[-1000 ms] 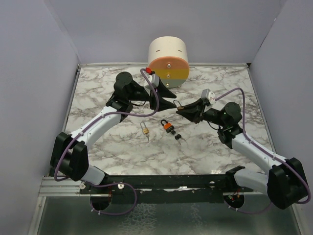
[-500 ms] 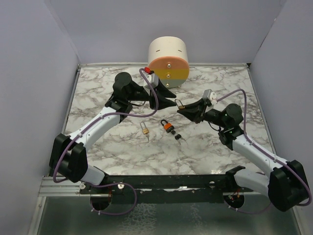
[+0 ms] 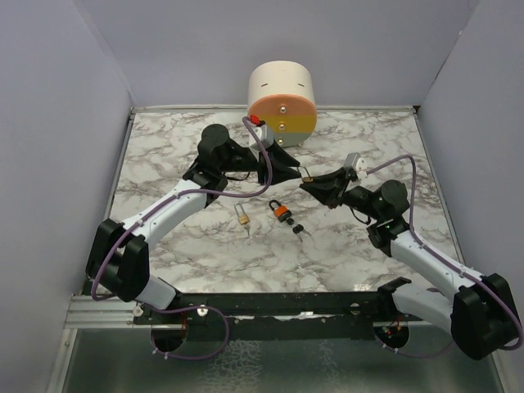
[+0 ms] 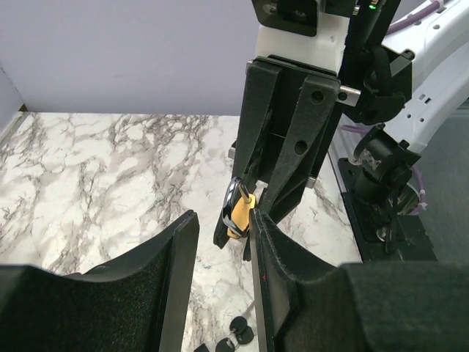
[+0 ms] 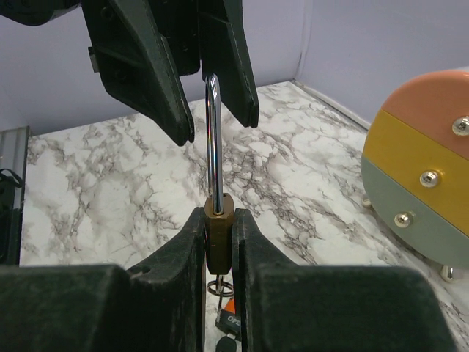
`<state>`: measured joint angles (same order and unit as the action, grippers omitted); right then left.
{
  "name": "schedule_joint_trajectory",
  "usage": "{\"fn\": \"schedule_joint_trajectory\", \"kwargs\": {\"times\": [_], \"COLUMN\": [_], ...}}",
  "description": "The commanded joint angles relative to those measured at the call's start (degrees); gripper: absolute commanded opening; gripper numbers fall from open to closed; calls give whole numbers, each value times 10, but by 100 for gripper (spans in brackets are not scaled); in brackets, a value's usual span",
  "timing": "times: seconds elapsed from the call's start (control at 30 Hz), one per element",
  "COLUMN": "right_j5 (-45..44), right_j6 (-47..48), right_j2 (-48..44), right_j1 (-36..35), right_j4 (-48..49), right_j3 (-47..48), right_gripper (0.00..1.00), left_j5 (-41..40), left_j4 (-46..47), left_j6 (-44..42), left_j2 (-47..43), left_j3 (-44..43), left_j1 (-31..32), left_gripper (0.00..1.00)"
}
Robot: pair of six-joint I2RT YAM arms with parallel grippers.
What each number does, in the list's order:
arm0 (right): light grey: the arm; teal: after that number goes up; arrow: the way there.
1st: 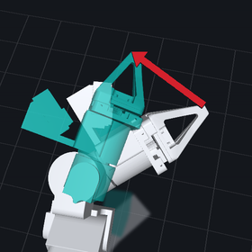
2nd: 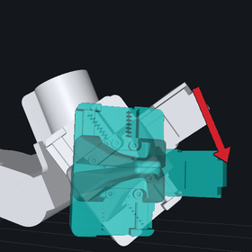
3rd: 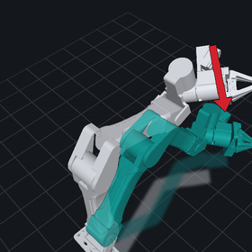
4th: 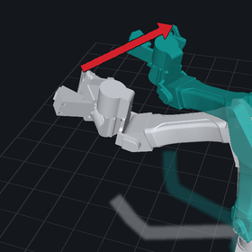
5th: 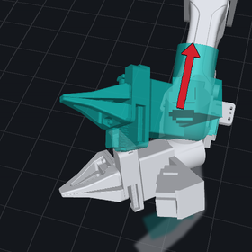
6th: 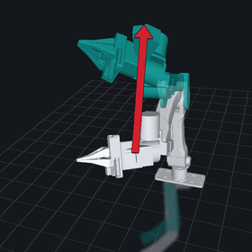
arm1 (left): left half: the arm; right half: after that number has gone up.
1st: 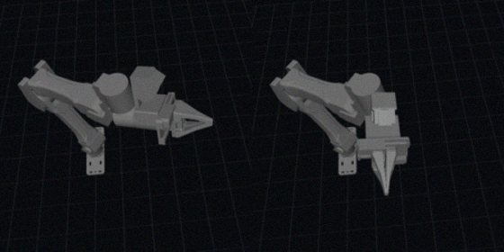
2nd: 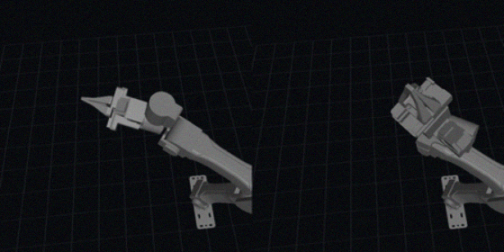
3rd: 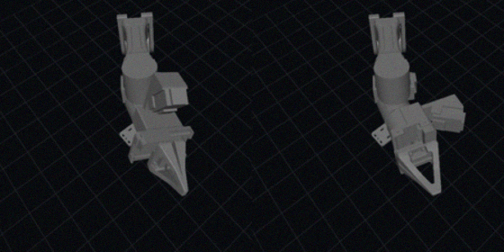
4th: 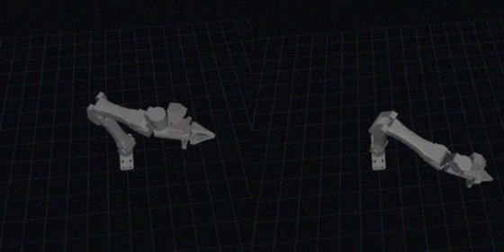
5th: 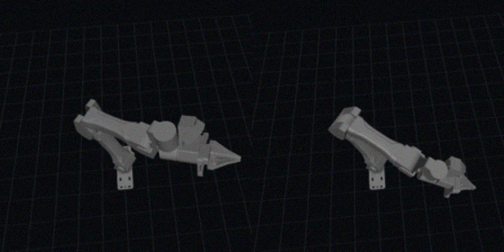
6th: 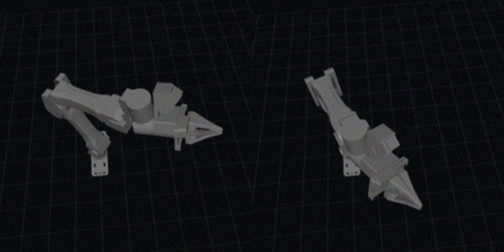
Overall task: Lock with the key
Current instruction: Lock the lock.
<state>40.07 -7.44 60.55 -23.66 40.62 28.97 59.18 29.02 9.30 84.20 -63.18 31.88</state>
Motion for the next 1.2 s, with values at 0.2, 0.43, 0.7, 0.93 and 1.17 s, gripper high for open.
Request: {"fn": "schedule_joint_trajectory", "kwargs": {"times": [0.2, 0.43, 0.7, 0.93, 1.17], "right_j5": [-48, -50, -47, -42, -33], "right_j6": [-14, -14, -13, -14, -14], "right_j2": [-25, -27, -26, -23, -23], "right_j1": [-3, -3, -3, -3, -3], "right_j4": [53, 51, 47, 46, 46], "right_j3": [-19, -19, -17, -16, -16], "right_gripper": [2, 2, 2, 2, 2], "left_j5": [-82, -87, -78, -64, -62], "left_j4": [36, 59, 85, 126, 167], "left_j6": [14, 24, 32, 50, 78], "left_j2": [6, 1, -8, -17, -16], "left_j3": [15, 25, 36, 49, 52], "left_j1": [19, 20, 20, 20, 20], "left_gripper": [36, 35, 35, 37, 37]}}
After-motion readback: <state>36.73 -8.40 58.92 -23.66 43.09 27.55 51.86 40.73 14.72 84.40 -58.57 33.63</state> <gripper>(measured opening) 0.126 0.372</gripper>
